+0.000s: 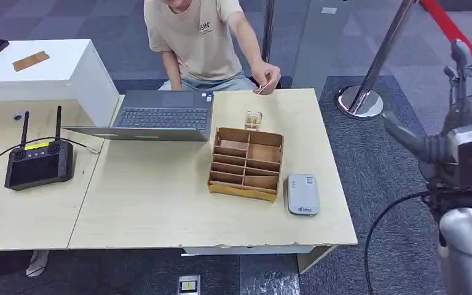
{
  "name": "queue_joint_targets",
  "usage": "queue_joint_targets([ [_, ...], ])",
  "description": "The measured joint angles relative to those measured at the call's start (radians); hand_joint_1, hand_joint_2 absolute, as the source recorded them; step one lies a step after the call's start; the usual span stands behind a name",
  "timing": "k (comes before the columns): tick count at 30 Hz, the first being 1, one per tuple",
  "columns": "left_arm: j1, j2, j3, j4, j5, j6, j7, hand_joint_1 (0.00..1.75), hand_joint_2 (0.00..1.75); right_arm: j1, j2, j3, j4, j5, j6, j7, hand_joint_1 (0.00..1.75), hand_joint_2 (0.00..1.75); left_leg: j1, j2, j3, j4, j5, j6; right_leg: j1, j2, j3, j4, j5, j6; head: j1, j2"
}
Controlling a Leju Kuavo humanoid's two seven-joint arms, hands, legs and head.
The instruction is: Pass the card to the sensor for recognition and then transmit it.
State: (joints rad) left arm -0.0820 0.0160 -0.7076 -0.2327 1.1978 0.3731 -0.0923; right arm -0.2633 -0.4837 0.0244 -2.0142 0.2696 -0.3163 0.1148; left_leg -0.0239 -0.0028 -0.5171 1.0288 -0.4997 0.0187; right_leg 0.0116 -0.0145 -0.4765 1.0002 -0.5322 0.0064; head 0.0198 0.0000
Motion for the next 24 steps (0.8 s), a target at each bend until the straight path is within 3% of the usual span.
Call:
queue_joint_targets([
  [13,-0.006,0.002,-0.031,0.0,-0.007,-0.002,0.006,0.0,0.0,-0.126,-0.018,0.24,-0.019,0.375,0.077,0.15,0.0,1.75,0.0,0.0,-0.001,0.0,0.0,0.0,0.0,0.0,-0.001,0.0,0.0,0.0,0.0,0.0],
  [24,-0.011,-0.002,-0.066,0.002,-0.012,-0.009,0.007,0.0,0.0,-0.232,-0.026,0.475,0.075,0.701,0.13,0.206,0.0,1.75,0.0,0.0,-0.003,0.0,0.0,0.0,0.0,0.0,-0.003,0.0,0.0,0.0,0.0,0.0],
])
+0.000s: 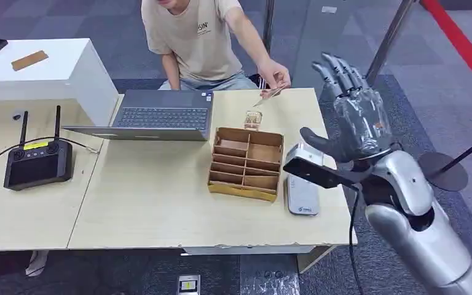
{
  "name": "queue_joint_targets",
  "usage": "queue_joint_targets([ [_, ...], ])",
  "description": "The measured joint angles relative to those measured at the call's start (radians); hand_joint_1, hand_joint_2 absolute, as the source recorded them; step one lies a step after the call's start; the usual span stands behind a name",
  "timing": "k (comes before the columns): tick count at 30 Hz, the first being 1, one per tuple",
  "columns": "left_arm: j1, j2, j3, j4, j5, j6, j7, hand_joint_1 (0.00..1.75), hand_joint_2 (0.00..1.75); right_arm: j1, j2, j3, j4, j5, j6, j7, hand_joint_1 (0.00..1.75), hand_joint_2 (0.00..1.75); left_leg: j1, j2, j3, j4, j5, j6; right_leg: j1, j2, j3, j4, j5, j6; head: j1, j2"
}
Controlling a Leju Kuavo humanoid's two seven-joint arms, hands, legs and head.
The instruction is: Pass the card to the sensor for recognition and then transmit it.
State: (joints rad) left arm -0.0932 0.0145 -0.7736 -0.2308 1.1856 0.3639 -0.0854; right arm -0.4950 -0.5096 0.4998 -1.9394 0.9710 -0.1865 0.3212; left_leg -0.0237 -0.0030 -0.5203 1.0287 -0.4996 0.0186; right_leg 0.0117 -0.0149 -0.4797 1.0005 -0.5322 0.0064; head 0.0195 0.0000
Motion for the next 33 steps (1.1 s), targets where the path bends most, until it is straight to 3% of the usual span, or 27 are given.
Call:
queue_joint_targets([
  [13,-0.003,-0.002,-0.039,0.002,-0.022,-0.027,0.017,0.0,0.0,-0.021,0.021,0.204,0.179,0.373,-0.016,0.005,0.0,1.75,0.0,0.0,-0.001,0.0,0.0,0.0,0.0,0.0,-0.001,0.0,0.0,0.0,0.0,0.0],
  [29,-0.003,-0.002,-0.064,0.003,-0.031,-0.028,0.03,0.0,0.0,-0.018,0.047,0.291,0.304,0.381,-0.048,0.011,0.0,1.75,0.0,0.0,-0.001,0.0,0.0,0.0,0.0,0.0,-0.001,0.0,0.0,0.0,0.0,0.0],
  [31,-0.003,-0.002,-0.066,0.003,-0.031,-0.028,0.03,0.0,0.0,-0.016,0.047,0.292,0.31,0.376,-0.05,0.011,0.79,1.75,0.0,0.0,-0.001,0.0,0.0,0.0,0.0,0.0,-0.001,0.0,0.0,0.0,0.0,0.0],
  [32,-0.003,-0.002,-0.067,0.003,-0.032,-0.028,0.03,0.0,0.0,-0.016,0.047,0.293,0.312,0.373,-0.05,0.011,1.73,1.75,0.0,0.0,-0.001,0.0,0.0,0.0,0.0,0.0,-0.001,0.0,0.0,0.0,0.0,0.0],
  [33,-0.003,-0.002,-0.068,0.003,-0.032,-0.028,0.029,0.0,0.0,-0.015,0.047,0.293,0.315,0.369,-0.051,0.011,1.75,1.75,0.0,0.0,-0.001,0.0,0.0,0.0,0.0,0.0,-0.001,0.0,0.0,0.0,0.0,0.0],
])
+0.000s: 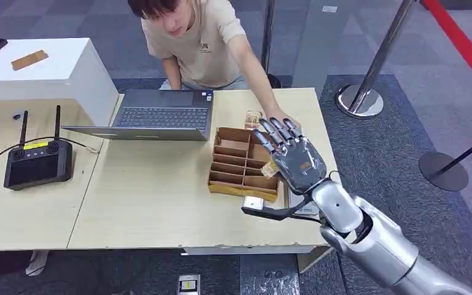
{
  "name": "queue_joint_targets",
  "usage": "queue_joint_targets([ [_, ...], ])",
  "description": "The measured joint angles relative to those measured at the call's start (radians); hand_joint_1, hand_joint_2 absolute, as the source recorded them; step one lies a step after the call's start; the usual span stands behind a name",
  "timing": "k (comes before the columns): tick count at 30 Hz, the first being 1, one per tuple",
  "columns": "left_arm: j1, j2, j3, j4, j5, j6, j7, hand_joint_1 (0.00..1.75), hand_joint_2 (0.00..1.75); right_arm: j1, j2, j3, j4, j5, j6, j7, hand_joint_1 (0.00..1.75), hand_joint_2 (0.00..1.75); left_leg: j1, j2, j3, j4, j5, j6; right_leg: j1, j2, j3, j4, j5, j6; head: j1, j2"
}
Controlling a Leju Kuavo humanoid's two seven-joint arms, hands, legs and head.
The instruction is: Pass the card to the sensor for recognition and then transmit it.
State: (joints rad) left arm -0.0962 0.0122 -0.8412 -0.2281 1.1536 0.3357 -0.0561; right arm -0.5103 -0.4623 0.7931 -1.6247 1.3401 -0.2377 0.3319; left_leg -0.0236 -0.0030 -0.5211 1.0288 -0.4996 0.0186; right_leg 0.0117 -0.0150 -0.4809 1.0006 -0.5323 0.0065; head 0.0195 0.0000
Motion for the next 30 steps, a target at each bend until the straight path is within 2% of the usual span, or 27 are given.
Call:
queue_joint_targets([
  [23,0.0,-0.003,-0.009,0.0,-0.003,0.006,-0.008,0.0,0.0,0.006,0.01,0.014,0.011,-0.038,-0.002,-0.003,1.75,1.75,0.0,0.0,0.0,0.0,0.0,0.0,0.0,0.0,0.0,0.0,0.0,0.0,0.0,0.0],
  [27,0.0,-0.003,-0.01,0.0,-0.005,0.009,-0.01,0.0,0.0,0.007,0.01,0.014,0.01,-0.05,-0.013,-0.003,1.75,1.75,0.0,0.0,0.0,0.0,0.0,0.0,0.0,0.0,0.0,0.0,0.0,0.0,0.0,0.0],
  [30,0.0,-0.003,-0.011,0.0,-0.005,0.011,-0.01,0.0,0.0,0.017,0.014,0.011,0.01,-0.106,-0.044,-0.003,1.75,1.75,0.0,0.0,0.0,0.0,0.0,0.0,0.0,0.0,0.0,0.0,0.0,0.0,0.0,0.0],
])
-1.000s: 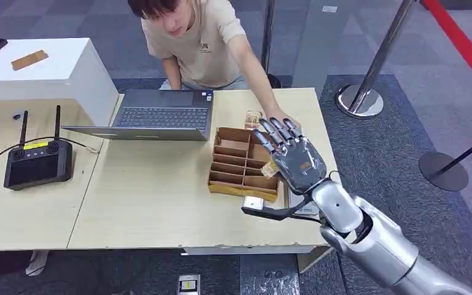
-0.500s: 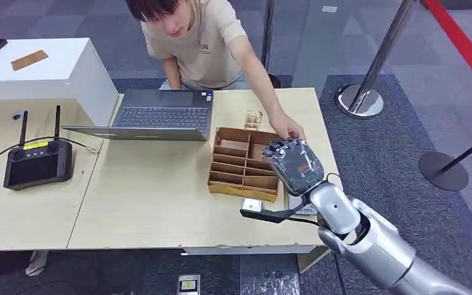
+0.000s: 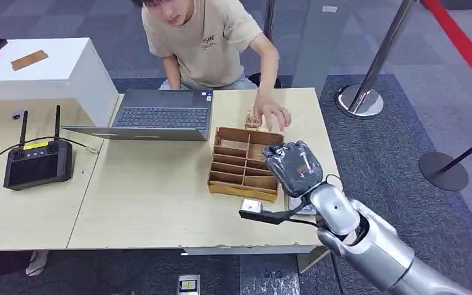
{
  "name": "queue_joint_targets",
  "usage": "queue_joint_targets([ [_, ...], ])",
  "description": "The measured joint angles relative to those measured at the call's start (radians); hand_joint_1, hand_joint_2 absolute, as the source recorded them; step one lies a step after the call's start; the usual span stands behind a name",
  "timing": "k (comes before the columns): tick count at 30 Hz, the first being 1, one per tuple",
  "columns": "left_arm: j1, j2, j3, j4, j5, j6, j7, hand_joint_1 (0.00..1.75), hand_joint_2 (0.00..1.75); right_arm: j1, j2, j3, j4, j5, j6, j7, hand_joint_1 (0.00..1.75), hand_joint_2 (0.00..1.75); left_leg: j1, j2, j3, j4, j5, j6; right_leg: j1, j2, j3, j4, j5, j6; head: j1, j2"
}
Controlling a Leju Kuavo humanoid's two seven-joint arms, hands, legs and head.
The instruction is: Pass the card to the sensor for recognition and then transmit it.
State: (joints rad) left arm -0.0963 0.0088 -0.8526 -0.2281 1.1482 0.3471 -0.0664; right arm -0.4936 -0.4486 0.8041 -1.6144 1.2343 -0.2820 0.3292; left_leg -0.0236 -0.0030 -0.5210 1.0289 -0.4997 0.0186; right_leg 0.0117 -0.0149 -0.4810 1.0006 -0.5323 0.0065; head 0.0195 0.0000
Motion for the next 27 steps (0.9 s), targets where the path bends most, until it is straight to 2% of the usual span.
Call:
queue_joint_targets([
  [4,0.0,-0.001,-0.007,0.0,0.0,0.003,-0.001,0.0,0.0,0.023,0.011,-0.024,-0.002,-0.143,-0.065,0.0,1.75,1.75,0.0,0.0,0.0,0.0,0.0,0.0,0.0,0.0,0.0,0.0,0.0,0.0,0.0,0.0],
  [7,0.0,-0.002,-0.008,0.0,0.001,0.007,-0.003,0.0,0.0,0.045,0.02,-0.055,-0.001,-0.299,-0.101,-0.019,1.75,1.75,0.0,0.0,0.0,0.0,0.0,0.0,0.0,0.0,0.0,0.0,0.0,0.0,0.0,0.0],
  [11,0.0,-0.005,-0.009,0.0,0.003,0.009,-0.005,0.0,0.0,0.069,0.026,-0.103,0.013,-0.444,-0.141,-0.053,1.75,1.75,0.0,0.0,0.0,0.0,0.0,0.0,0.0,0.0,0.0,0.0,0.0,0.0,0.0,0.0],
  [16,0.0,-0.006,-0.01,0.0,0.005,0.009,-0.007,0.0,0.0,0.091,0.035,-0.155,0.051,-0.538,-0.163,-0.08,1.75,1.75,0.0,0.0,0.0,0.0,0.0,0.0,0.0,0.0,0.0,0.0,0.0,0.0,0.0,0.0],
  [22,0.0,-0.008,-0.012,0.0,0.009,0.013,-0.007,0.0,0.0,0.123,0.052,-0.228,0.153,-0.781,-0.23,-0.182,1.75,1.75,0.0,0.0,0.0,0.0,0.0,0.0,0.0,0.0,0.0,0.0,0.0,0.0,0.0,0.0],
  [27,-0.001,-0.01,-0.012,0.0,0.011,0.021,-0.006,0.0,0.0,0.145,0.076,-0.267,0.269,-0.847,-0.251,-0.239,1.75,1.75,0.0,0.0,0.0,0.0,0.0,0.0,0.0,0.0,0.0,0.0,0.0,0.0,0.0,0.0],
])
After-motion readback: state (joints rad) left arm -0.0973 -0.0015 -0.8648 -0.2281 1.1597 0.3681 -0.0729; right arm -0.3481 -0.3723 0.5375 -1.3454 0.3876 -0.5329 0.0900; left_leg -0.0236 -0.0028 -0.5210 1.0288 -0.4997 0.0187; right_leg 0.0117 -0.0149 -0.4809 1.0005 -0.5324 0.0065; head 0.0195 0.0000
